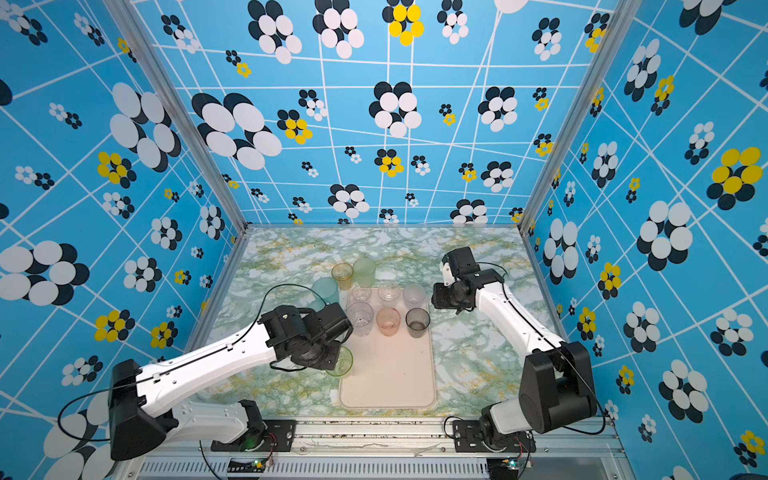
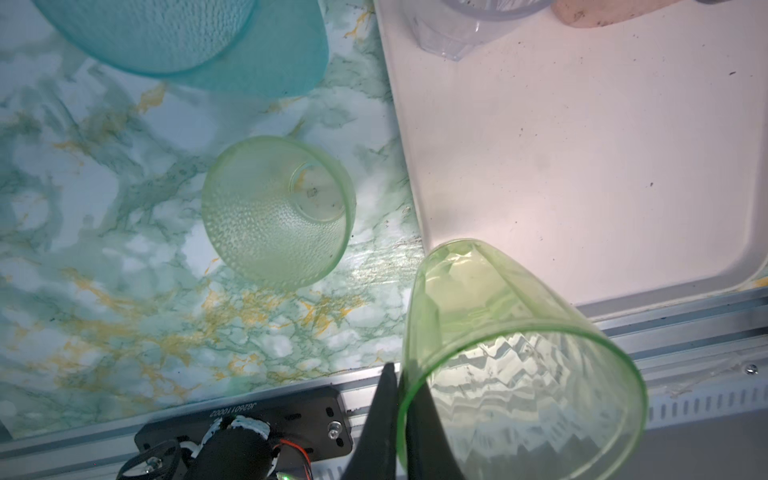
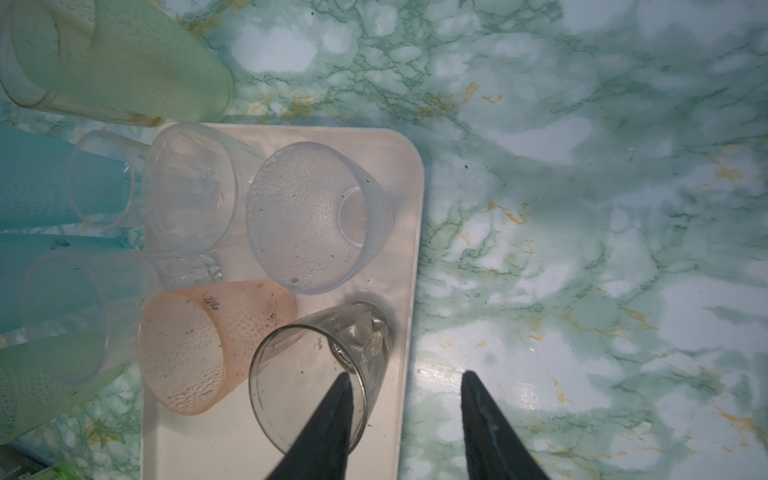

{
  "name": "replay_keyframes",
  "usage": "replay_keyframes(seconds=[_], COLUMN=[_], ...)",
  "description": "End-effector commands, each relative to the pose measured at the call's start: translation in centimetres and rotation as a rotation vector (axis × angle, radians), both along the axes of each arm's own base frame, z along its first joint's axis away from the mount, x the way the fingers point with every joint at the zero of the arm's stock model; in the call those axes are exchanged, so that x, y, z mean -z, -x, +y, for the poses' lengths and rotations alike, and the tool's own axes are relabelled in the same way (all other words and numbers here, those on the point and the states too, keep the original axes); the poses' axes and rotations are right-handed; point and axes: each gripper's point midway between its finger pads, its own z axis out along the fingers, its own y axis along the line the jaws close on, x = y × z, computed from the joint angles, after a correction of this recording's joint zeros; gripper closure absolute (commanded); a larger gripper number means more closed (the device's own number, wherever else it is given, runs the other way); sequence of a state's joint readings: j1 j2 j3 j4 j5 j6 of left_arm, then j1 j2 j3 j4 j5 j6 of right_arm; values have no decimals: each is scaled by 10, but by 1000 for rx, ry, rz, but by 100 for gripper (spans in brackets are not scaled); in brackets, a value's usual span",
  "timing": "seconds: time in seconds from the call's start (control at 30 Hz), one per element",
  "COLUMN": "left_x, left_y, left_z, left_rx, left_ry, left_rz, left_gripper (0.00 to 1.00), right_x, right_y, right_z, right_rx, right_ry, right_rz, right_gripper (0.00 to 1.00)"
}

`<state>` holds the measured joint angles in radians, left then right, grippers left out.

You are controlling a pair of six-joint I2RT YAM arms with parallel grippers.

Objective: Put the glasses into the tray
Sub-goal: 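Lift the green tumbler with the left gripper and carry it over the tray, then lower the green faceted tumbler onto the tray and open the left gripper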

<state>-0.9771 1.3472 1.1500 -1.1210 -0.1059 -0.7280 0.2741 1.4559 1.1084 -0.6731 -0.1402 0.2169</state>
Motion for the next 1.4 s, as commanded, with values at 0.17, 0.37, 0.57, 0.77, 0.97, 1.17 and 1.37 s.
replay_keyframes(seconds=[0.17,0.37,0.57,0.77,0.97,1.17,1.37], left_x=[10,19,28,39,51,56,59], left_y=[-42,-64,-73,-75,-76,-77,-74], left_z=[-18,-19,-26,-34,-33,-32,-28], left_rx=[122,129,139,149,141,144,151], left_ry=[-51,-36,-19,-4,-2,-10,-34], left_rz=[-51,-57,-36,-12,10,20,44], left_gripper=[92,92,92,92,92,92,91], right_x=[-1,0,1,1,1,3,5], right_y=[9,8,7,5,5,5,5], right_z=[-6,-7,-8,-8,-9,-10,-10], right_rx=[17,20,19,19,16,15,18], right_ry=[11,21,32,34,46,53,55], right_rz=[17,24,29,37,42,48,53], right_gripper=[55,55,55,55,55,55,55])
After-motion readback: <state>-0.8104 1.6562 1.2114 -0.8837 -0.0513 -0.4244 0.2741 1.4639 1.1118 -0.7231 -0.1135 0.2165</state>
